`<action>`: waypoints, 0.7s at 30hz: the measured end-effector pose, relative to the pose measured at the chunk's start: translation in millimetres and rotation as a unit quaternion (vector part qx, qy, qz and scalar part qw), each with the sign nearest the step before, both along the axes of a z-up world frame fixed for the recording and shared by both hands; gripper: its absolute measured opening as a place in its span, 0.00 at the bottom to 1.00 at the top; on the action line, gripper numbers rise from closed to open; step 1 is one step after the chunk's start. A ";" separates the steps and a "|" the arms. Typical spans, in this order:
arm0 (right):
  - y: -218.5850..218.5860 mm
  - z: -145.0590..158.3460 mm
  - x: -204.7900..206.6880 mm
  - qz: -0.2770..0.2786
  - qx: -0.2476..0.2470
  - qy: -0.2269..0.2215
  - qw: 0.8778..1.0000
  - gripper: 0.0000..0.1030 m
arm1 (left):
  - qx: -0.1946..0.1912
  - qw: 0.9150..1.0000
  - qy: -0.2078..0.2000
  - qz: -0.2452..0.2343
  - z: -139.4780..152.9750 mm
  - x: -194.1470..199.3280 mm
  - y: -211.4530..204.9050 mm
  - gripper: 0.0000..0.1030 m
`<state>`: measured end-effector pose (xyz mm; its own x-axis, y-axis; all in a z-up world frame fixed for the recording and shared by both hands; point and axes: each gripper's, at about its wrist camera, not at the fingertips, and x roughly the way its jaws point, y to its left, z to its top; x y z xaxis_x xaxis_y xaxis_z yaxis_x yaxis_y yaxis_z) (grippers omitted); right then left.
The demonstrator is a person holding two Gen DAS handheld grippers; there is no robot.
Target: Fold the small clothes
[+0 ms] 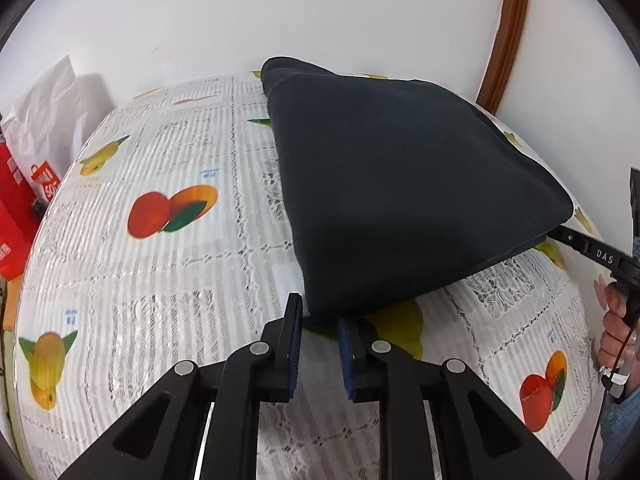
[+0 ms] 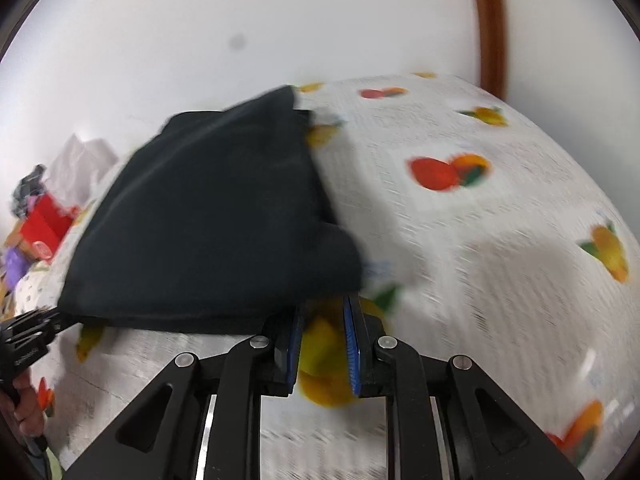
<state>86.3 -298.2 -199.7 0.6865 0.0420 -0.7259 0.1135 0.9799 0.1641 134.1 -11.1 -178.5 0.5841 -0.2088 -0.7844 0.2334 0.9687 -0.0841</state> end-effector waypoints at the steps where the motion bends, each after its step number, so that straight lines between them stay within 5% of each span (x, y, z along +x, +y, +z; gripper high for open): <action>1: -4.0 -0.1 -2.3 -0.011 -0.005 0.008 1.000 0.19 | -0.005 1.000 0.005 0.004 0.5 -1.4 1.7 0.17; 7: -8.6 21.6 -23.5 -0.048 0.001 0.014 0.999 0.27 | -0.001 1.000 -0.006 0.022 22.3 -17.5 2.1 0.24; 10: 2.9 45.5 -34.5 -0.052 -0.022 0.000 0.998 0.43 | -0.002 0.999 -0.029 0.031 45.4 -29.9 1.1 0.42; 12: 10.7 63.8 -43.8 -0.054 -0.032 -0.017 0.998 0.47 | -0.002 0.998 -0.055 0.036 63.6 -41.6 -0.5 0.64; 18: 33.5 112.0 -73.9 -0.039 -0.058 -0.048 0.996 0.70 | -0.002 0.994 -0.097 0.041 106.9 -78.5 -10.0 0.69; 21: 43.0 128.0 -93.6 -0.026 -0.057 -0.057 0.996 0.70 | 0.001 0.993 -0.110 0.043 123.0 -96.5 -15.6 0.72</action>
<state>-7.3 -255.3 -71.7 0.7634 -0.0748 -0.6416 0.1520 0.9862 0.0658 37.6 -26.7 -55.5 0.7570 -0.1492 -0.6361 0.1617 0.9861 -0.0390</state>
